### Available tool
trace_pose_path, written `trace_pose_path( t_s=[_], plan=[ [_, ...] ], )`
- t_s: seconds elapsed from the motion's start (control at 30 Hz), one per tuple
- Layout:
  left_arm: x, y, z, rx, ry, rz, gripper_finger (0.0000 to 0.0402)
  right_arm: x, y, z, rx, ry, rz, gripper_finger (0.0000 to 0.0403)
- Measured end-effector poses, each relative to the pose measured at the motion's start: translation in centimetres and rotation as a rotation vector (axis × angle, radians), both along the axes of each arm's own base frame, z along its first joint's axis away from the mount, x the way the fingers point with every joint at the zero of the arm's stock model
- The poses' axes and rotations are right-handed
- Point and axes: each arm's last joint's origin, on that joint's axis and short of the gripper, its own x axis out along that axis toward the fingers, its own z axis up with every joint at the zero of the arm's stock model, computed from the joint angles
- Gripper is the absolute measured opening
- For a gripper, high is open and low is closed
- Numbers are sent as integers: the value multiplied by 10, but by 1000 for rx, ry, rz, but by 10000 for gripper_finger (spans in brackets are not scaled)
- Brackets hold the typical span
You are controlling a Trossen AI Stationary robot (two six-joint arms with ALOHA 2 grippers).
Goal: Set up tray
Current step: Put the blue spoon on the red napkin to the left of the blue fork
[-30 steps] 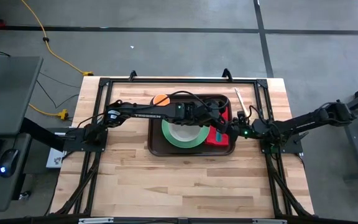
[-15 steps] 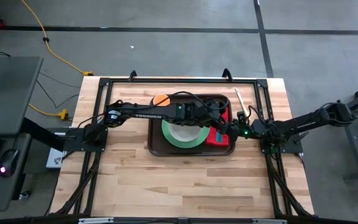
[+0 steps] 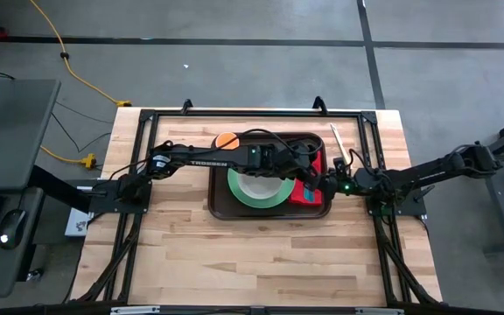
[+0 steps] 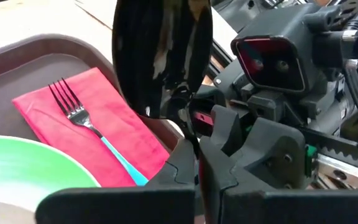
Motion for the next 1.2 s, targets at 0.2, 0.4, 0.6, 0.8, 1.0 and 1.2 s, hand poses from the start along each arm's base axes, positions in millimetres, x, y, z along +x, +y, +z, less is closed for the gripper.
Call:
trace_pose_path(
  t_s=[0.2, 0.4, 0.6, 0.8, 1.0, 1.2],
  plan=[
    [-1, -4, 3, -17, -4, -39, 30, -6, -3, -5, 0, 50, -58, 1],
    [-1, -3, 3, -44, 0, -73, 30, -11, -2, -5, 16, 80, -48, 1],
    [-1, -1, 3, -48, 0, -69, 30, -14, -3, -3, 7, 80, -44, 1],
    [-2, 1, 2, -48, 10, -63, 30, -15, -4, -5, 5, 99, -54, 1],
    [-8, 1, -6, -49, 113, -59, 31, -15, -9, -6, 12, 114, -64, 0],
    [-26, 2, 0, -9, 231, -16, 31, -15, -18, -6, 38, 117, -53, 0]
  ],
)
